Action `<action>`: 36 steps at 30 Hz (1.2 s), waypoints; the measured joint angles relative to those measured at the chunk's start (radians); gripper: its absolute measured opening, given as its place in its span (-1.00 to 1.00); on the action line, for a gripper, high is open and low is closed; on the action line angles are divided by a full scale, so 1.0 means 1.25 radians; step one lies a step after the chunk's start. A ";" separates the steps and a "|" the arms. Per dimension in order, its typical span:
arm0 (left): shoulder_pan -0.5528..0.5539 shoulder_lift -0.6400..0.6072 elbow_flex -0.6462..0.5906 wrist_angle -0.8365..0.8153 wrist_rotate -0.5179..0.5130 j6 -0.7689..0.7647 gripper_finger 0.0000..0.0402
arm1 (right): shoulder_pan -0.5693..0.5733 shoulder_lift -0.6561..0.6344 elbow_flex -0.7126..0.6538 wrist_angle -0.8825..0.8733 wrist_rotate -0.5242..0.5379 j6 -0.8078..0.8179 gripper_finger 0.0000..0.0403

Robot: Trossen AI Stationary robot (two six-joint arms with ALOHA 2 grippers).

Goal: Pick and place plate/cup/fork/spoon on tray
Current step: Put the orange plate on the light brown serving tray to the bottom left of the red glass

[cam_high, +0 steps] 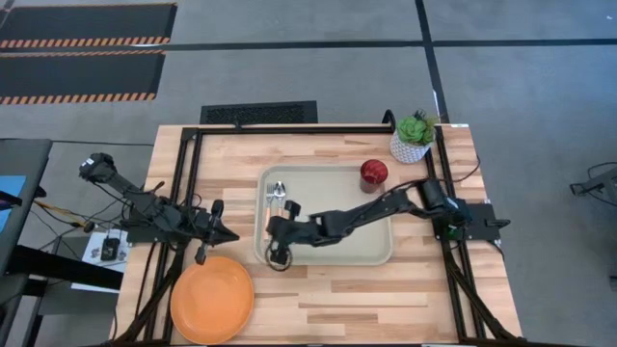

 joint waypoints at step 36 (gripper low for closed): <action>-0.001 0.394 0.329 -0.446 0.214 -0.298 -1.00 | 0.107 -0.418 -0.962 0.993 -0.116 -0.073 -0.99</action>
